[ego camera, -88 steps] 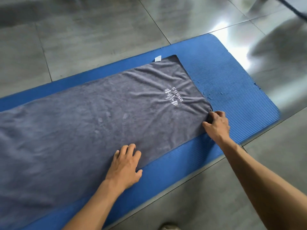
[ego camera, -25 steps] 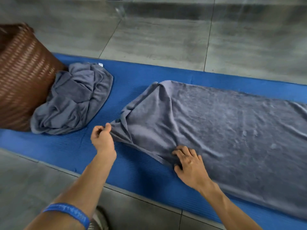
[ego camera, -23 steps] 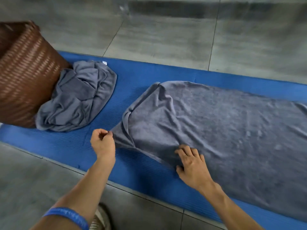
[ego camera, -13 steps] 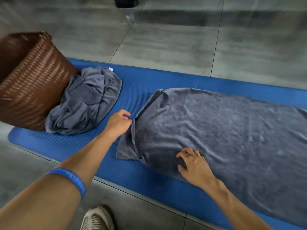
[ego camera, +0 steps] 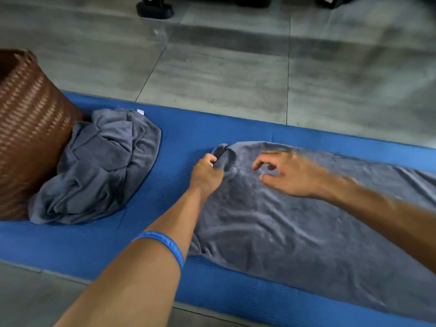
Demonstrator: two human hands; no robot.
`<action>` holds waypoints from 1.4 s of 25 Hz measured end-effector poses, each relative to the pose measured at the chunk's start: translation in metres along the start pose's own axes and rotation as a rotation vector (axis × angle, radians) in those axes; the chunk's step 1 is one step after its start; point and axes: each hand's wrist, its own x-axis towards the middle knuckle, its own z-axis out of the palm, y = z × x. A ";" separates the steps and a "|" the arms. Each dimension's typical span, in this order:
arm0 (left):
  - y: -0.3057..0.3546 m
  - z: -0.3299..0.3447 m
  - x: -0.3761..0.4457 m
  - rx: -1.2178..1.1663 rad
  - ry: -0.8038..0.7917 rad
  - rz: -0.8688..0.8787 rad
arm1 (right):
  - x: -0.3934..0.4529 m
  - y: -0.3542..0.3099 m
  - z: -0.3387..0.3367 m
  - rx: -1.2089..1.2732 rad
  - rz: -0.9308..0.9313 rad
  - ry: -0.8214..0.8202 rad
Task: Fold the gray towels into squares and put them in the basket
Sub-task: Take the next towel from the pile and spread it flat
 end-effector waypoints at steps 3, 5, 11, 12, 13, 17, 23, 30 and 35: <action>-0.002 0.007 -0.005 -0.147 0.043 -0.072 | 0.032 -0.037 -0.014 -0.320 0.003 -0.200; -0.007 0.011 -0.008 -0.144 0.046 -0.045 | 0.042 -0.056 -0.010 -0.386 -0.033 -0.250; -0.037 -0.002 0.000 0.001 0.196 0.110 | 0.028 -0.028 0.033 -0.263 -0.001 -0.313; -0.043 -0.003 -0.003 0.079 0.251 0.122 | 0.028 -0.020 0.040 -0.220 0.021 -0.313; -0.047 -0.005 -0.008 0.151 0.295 0.098 | 0.029 -0.015 0.044 -0.176 0.038 -0.318; -0.077 -0.013 -0.029 0.309 0.177 -0.010 | 0.059 -0.006 0.039 -0.117 0.041 -0.060; -0.095 -0.019 -0.047 0.390 0.136 0.016 | 0.146 -0.008 0.020 -0.089 0.046 0.091; -0.109 0.000 -0.067 0.280 0.084 -0.159 | 0.197 -0.007 0.070 0.129 0.220 -0.221; -0.118 0.000 -0.075 0.323 0.078 -0.080 | 0.211 -0.010 0.084 0.188 0.258 -0.118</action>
